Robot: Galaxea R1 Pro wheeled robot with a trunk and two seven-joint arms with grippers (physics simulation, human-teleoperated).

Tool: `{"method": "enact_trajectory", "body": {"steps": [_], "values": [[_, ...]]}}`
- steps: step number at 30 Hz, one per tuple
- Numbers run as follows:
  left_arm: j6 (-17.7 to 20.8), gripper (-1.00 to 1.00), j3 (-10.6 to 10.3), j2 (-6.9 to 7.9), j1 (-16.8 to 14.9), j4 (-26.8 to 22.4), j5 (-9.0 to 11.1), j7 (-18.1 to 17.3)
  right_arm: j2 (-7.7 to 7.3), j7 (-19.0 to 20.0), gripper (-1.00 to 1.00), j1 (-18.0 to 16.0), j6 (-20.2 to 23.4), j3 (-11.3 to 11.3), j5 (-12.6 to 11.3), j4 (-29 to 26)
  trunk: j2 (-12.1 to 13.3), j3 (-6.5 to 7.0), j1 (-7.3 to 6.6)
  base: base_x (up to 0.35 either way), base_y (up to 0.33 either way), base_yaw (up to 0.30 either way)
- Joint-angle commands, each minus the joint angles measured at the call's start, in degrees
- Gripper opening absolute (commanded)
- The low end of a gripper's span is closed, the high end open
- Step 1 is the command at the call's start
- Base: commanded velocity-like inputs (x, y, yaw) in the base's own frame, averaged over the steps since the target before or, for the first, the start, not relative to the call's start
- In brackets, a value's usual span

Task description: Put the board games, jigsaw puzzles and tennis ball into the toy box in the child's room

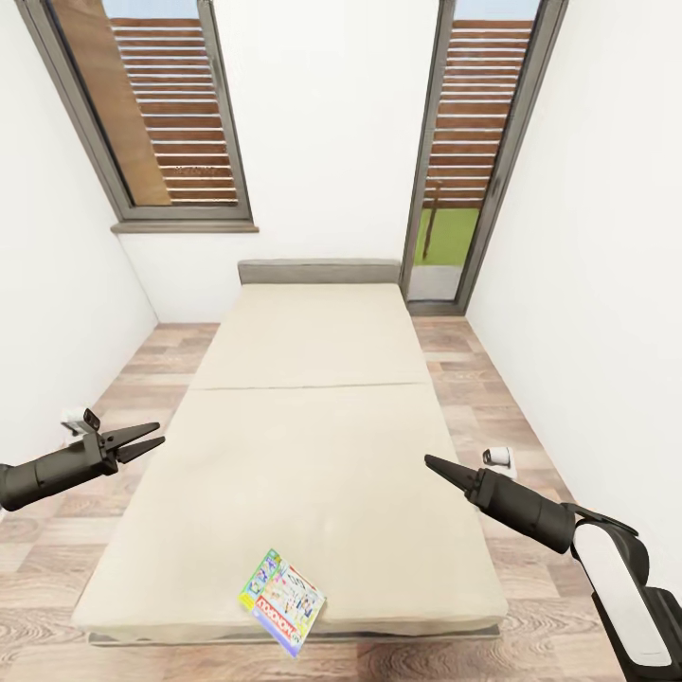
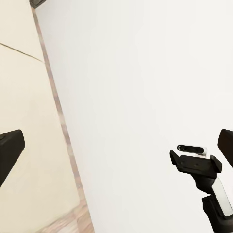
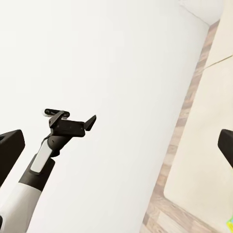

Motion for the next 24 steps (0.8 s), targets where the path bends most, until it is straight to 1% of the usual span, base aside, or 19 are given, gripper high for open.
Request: {"method": "enact_trajectory", "body": {"steps": [1, 24], "values": [[0.27, 1.0, 0.02, 0.01, -0.05, 0.0, 0.0, -0.15, 0.0, 0.14, 1.0, -0.05, 0.29, -0.06, 0.01, -0.01, -0.1, -0.01, 0.03, 0.0, 0.0, 0.0], [0.27, 1.0, -0.21, 0.01, -0.05, 0.0, 0.06, -0.15, -0.07, 0.14, 1.0, -0.07, 0.26, -0.41, 0.01, 0.43, -0.1, 2.14, 0.03, 0.0, 0.0, 0.0]]}}
